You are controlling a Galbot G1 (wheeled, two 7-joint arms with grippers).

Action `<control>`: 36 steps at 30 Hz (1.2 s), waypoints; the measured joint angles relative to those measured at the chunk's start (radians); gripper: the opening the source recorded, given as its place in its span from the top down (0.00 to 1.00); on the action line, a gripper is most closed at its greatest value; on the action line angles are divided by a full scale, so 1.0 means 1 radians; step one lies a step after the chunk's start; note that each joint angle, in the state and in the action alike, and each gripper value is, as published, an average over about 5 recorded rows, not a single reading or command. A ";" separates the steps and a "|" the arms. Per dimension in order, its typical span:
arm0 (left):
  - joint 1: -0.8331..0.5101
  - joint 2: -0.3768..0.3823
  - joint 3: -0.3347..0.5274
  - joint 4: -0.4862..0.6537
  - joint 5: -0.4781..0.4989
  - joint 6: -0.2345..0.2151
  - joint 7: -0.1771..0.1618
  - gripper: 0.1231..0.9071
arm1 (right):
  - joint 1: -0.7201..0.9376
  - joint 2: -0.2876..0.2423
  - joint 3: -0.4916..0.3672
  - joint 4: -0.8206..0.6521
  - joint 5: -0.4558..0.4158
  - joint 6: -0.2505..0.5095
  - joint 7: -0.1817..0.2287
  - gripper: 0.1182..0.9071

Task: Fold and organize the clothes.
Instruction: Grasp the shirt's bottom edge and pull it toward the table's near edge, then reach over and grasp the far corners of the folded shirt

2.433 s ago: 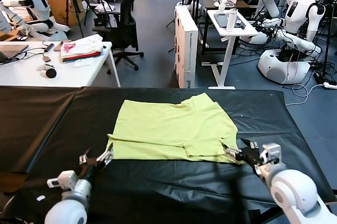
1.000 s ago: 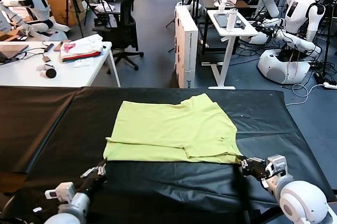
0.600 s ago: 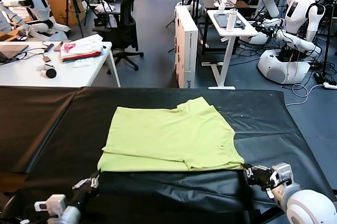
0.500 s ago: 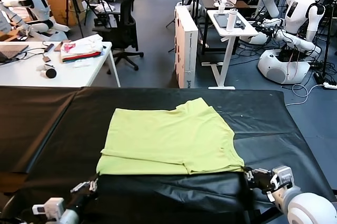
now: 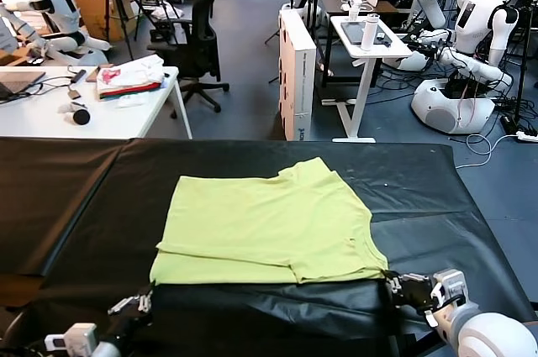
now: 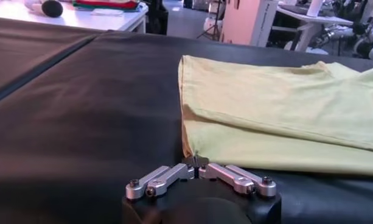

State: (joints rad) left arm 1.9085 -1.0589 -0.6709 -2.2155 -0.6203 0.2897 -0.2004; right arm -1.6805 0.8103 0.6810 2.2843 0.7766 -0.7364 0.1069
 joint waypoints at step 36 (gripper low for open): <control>-0.785 0.198 0.011 0.385 -0.599 0.448 0.068 0.00 | 1.152 0.037 -0.648 -0.764 0.294 0.000 -0.040 0.00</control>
State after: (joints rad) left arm 1.1233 -0.8605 -0.6602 -1.8307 -1.2191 0.7372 -0.1326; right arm -0.5280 0.8471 0.0327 1.5203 1.0708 -0.7364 0.0673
